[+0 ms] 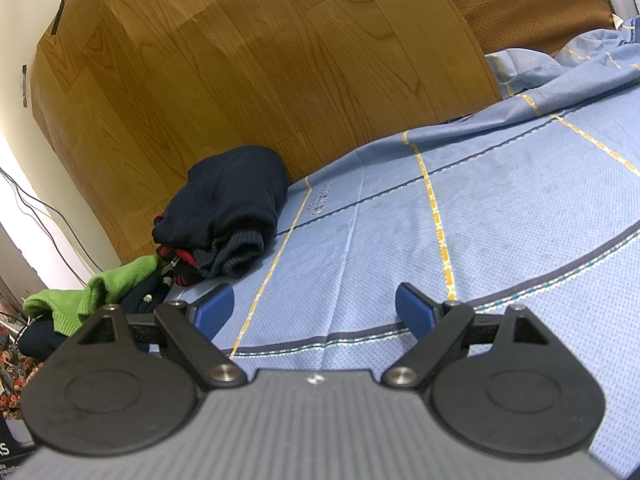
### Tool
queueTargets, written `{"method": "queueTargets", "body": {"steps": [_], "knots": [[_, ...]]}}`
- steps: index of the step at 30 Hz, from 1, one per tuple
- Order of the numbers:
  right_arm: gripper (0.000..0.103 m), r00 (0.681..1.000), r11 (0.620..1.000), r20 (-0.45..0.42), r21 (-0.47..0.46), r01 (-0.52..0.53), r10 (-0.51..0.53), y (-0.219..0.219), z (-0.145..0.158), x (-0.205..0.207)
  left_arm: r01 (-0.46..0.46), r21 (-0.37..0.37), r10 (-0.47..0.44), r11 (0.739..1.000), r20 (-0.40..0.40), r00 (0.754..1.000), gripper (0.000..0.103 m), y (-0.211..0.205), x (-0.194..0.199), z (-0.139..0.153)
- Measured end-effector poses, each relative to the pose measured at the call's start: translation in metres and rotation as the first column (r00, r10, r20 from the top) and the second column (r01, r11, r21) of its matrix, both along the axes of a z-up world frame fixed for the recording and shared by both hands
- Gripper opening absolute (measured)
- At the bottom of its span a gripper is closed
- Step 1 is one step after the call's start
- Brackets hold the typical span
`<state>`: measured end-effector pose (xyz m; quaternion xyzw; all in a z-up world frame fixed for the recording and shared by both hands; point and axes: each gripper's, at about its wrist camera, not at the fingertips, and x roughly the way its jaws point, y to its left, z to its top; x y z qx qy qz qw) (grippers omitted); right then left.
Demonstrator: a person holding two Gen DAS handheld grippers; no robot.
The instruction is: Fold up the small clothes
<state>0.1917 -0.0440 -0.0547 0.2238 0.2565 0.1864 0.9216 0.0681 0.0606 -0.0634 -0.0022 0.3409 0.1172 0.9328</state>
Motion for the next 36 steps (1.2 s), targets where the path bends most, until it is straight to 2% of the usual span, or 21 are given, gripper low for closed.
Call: {"method": "queueTargets", "body": {"steps": [9,15,19,29,36], "knots": [[0.09,1.0,1.0,0.001,0.0,-0.001,0.001,0.0,0.0,-0.001,-0.081,0.059,0.077,0.995,0.066,0.995,0.103,0.003,-0.005,0.005],[0.09,1.0,1.0,0.002,0.0,-0.001,0.001,0.0,0.0,-0.001,-0.133,0.143,0.117,0.981,0.115,0.986,0.103,-0.002,-0.007,0.005],[0.09,1.0,1.0,0.002,0.0,-0.001,0.001,0.0,-0.001,-0.001,-0.137,0.153,0.119,0.979,0.123,0.985,0.103,-0.002,-0.007,0.006],[0.09,1.0,0.999,0.024,-0.045,-0.019,0.02,0.005,0.002,-0.007,-0.11,0.111,0.106,0.988,0.041,0.994,0.103,-0.011,-0.009,0.004],[0.09,0.998,0.995,0.009,-0.078,-0.057,0.058,0.004,0.005,-0.032,-0.11,0.077,0.114,0.991,-0.048,0.992,0.103,-0.016,-0.024,0.012]]}}
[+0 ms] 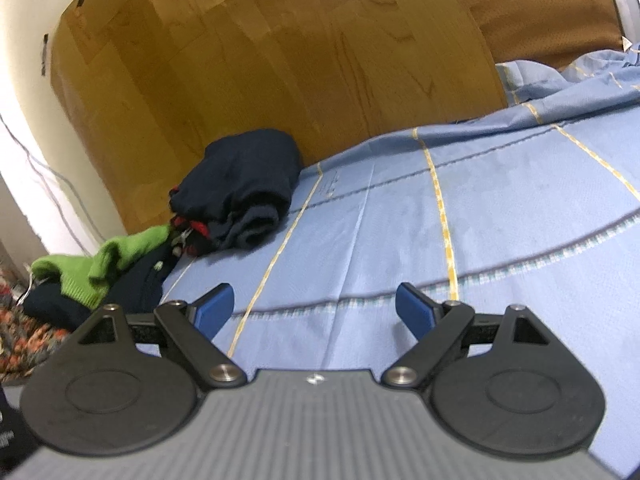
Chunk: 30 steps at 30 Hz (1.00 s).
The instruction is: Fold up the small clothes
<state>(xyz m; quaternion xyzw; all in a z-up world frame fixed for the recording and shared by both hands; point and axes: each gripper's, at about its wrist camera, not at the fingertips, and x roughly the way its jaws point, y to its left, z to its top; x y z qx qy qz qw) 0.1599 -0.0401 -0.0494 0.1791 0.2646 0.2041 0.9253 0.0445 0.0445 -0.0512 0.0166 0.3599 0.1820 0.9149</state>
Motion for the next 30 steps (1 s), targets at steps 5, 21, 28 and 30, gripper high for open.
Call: {"method": "queueTargets", "body": {"steps": [5,21,28,30], "knots": [[0.09,1.0,1.0,0.013,0.012,-0.018,0.018,-0.006,0.013,-0.022,0.027,-0.005,-0.027,1.0,-0.001,1.0,0.103,-0.007,-0.019,0.014],[0.09,0.985,0.985,0.105,0.083,-0.149,0.14,0.001,0.056,-0.067,0.051,0.021,-0.051,0.998,0.022,0.998,0.103,-0.016,-0.06,0.05],[0.09,0.979,0.982,0.123,0.082,-0.171,0.161,0.004,0.06,-0.073,0.04,0.019,-0.04,0.999,0.021,0.999,0.103,-0.014,-0.068,0.055],[0.09,0.978,0.981,0.126,0.081,-0.176,0.165,0.004,0.061,-0.075,0.04,0.017,-0.04,0.999,0.02,0.999,0.103,-0.014,-0.068,0.055]]}}
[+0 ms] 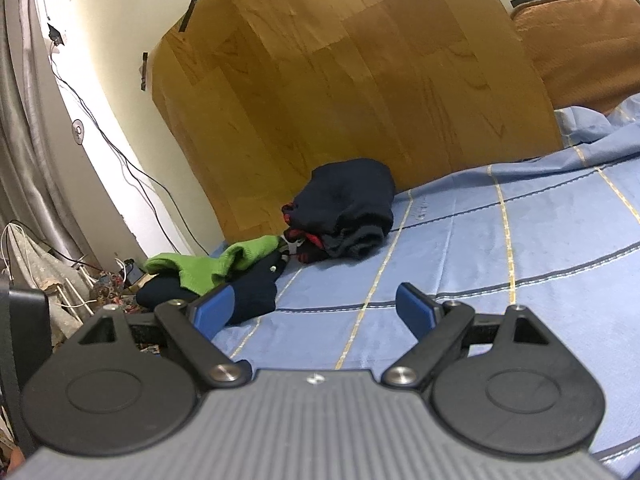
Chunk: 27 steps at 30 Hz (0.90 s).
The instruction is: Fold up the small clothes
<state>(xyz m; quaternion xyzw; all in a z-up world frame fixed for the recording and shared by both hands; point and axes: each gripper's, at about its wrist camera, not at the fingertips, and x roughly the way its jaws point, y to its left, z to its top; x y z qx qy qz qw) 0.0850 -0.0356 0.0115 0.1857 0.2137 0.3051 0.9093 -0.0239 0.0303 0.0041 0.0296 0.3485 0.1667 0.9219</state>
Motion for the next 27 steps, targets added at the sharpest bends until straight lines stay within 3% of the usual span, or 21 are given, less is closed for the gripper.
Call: {"method": "queueTargets", "body": {"steps": [27], "knots": [[0.09,1.0,1.0,-0.011,0.017,-0.011,0.011,-0.0024,-0.0043,0.0005,0.032,0.003,-0.032,0.999,-0.025,0.999,0.103,-0.0066,-0.0003,-0.0002]]}}
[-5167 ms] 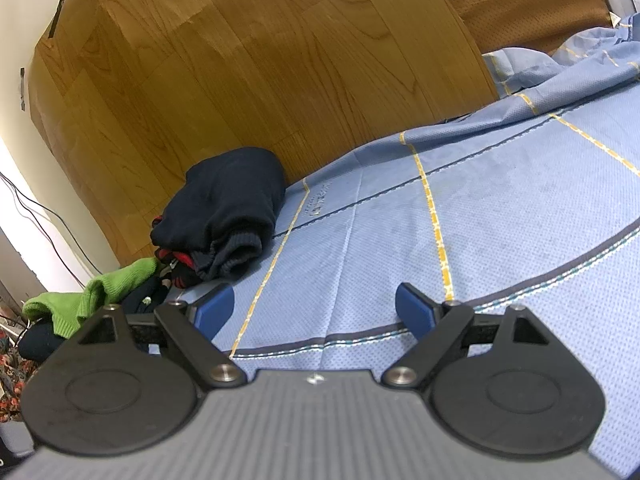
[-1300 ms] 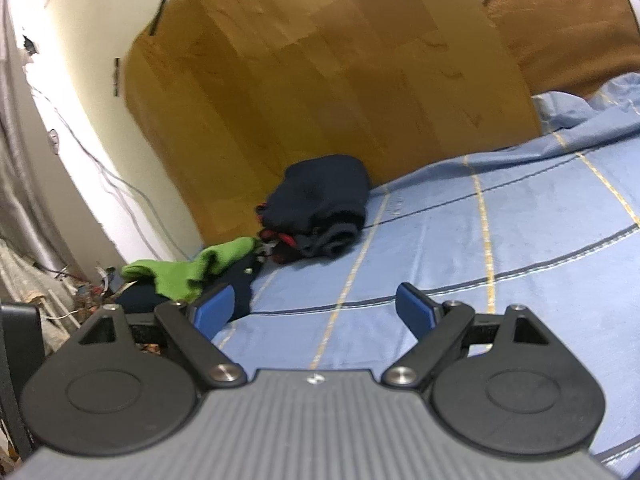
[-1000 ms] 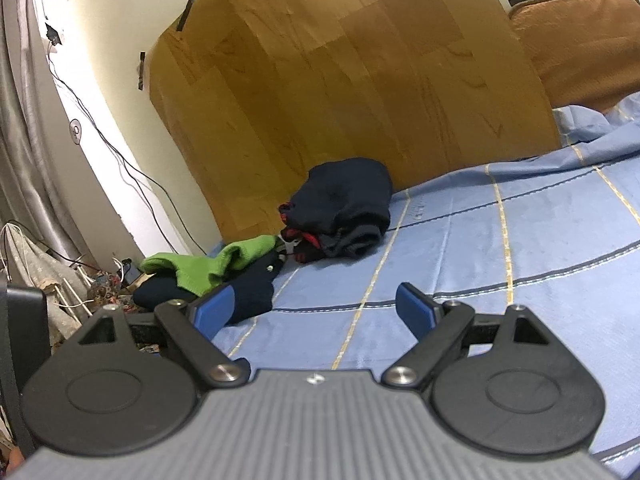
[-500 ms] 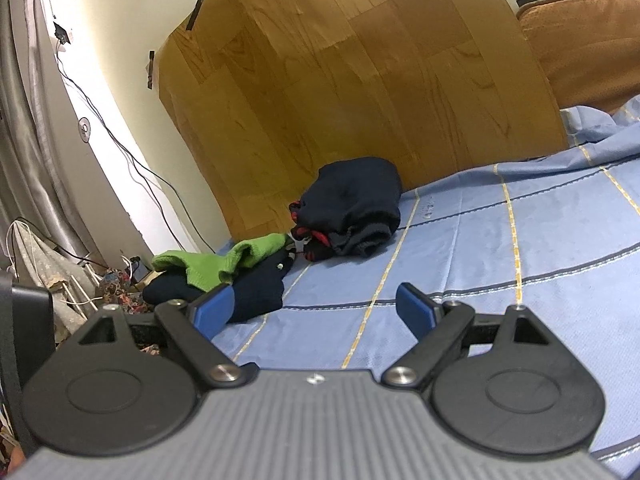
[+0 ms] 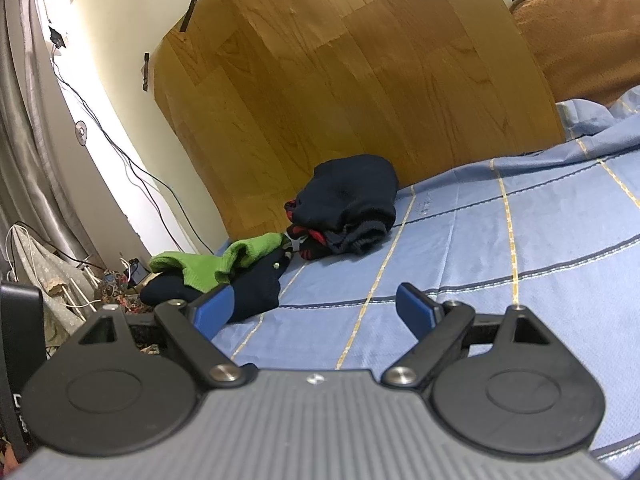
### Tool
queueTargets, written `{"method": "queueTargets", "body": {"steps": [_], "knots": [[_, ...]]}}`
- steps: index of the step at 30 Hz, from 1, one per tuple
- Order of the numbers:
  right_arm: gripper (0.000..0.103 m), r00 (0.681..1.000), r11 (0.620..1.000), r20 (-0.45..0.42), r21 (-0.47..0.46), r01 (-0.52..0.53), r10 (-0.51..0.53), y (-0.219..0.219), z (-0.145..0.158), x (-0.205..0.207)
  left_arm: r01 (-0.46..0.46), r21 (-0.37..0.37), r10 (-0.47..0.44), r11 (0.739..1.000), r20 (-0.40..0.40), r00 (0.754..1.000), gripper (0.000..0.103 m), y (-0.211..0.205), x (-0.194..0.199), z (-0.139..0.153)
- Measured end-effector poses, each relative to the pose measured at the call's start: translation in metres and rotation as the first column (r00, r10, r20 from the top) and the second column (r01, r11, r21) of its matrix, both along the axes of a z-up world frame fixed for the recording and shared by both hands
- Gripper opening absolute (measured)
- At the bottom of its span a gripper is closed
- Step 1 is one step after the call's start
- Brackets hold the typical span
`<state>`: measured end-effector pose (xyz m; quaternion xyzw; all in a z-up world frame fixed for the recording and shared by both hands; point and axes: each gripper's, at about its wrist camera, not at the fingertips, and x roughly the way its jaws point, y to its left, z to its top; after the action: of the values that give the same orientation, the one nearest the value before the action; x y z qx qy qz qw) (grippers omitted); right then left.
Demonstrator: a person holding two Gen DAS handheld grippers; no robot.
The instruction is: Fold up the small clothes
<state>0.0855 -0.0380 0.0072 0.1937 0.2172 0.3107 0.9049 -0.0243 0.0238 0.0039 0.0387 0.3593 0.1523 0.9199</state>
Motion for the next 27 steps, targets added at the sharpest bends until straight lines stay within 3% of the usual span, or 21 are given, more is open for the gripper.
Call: {"method": "queueTargets", "body": {"steps": [27], "knots": [[0.09,1.0,1.0,-0.014,0.006,0.001,-0.001,-0.0012,-0.0034,0.0032,0.008,-0.005,-0.008,1.0,-0.012,1.0,0.103,0.002,0.0034,-0.0042]]}}
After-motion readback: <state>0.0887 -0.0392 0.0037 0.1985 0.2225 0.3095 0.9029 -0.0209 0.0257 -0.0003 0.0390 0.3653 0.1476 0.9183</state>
